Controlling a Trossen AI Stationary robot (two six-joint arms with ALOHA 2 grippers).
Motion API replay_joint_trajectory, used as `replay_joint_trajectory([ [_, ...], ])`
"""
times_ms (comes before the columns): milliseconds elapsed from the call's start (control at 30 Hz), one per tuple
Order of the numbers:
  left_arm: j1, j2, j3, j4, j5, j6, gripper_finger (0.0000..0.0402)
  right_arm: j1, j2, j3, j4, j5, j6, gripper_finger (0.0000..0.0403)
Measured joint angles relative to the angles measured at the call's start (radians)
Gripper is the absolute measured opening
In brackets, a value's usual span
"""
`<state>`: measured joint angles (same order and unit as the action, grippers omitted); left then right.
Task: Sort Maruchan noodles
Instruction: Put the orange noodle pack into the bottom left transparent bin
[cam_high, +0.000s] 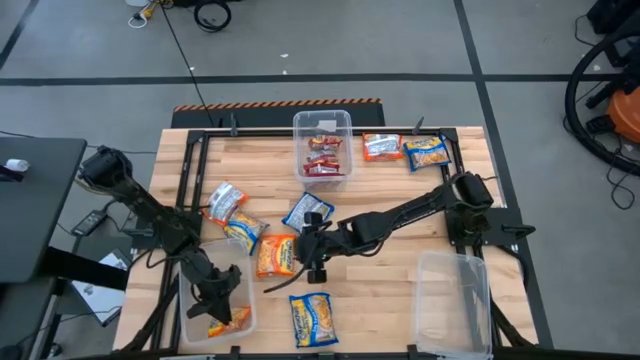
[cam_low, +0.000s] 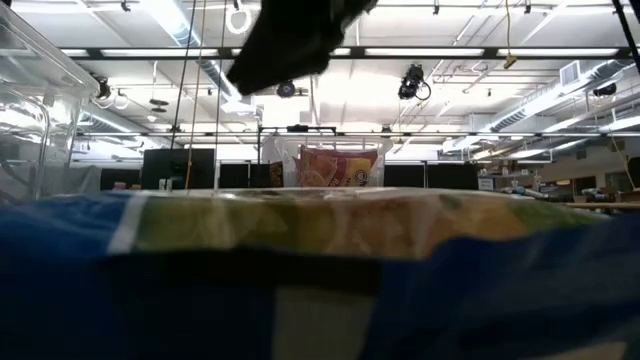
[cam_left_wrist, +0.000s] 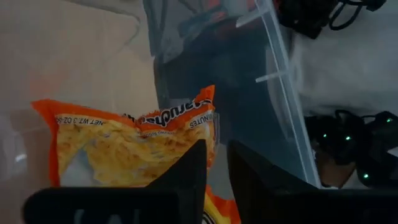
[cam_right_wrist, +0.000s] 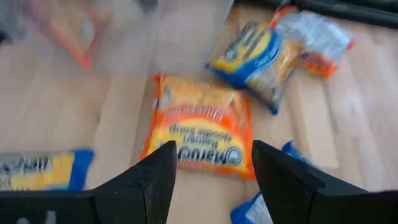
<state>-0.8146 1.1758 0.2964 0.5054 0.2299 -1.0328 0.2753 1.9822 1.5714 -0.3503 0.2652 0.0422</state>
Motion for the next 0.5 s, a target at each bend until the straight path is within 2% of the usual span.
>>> replay_joint_trajectory([
  [133, -0.002, -0.014, 0.044, -0.113, 0.014, 0.027, 0.0045, 0.006, 0.031, 0.000, 0.037, -0.023, -0.061, 0.0215],
  [300, 0.003, -0.026, 0.111, -0.276, 0.014, 0.089, 0.0012, 0.006, 0.050, -0.001, 0.071, -0.061, -0.229, 0.0212],
  [400, 0.011, -0.053, 0.159, -0.414, 0.009, 0.130, 0.0006, 0.006, 0.064, 0.000, 0.063, -0.076, -0.333, 0.0211],
  [500, 0.024, -0.090, 0.228, -0.594, -0.016, 0.195, 0.0006, 0.006, 0.096, -0.001, 0.058, -0.130, -0.372, 0.0211],
])
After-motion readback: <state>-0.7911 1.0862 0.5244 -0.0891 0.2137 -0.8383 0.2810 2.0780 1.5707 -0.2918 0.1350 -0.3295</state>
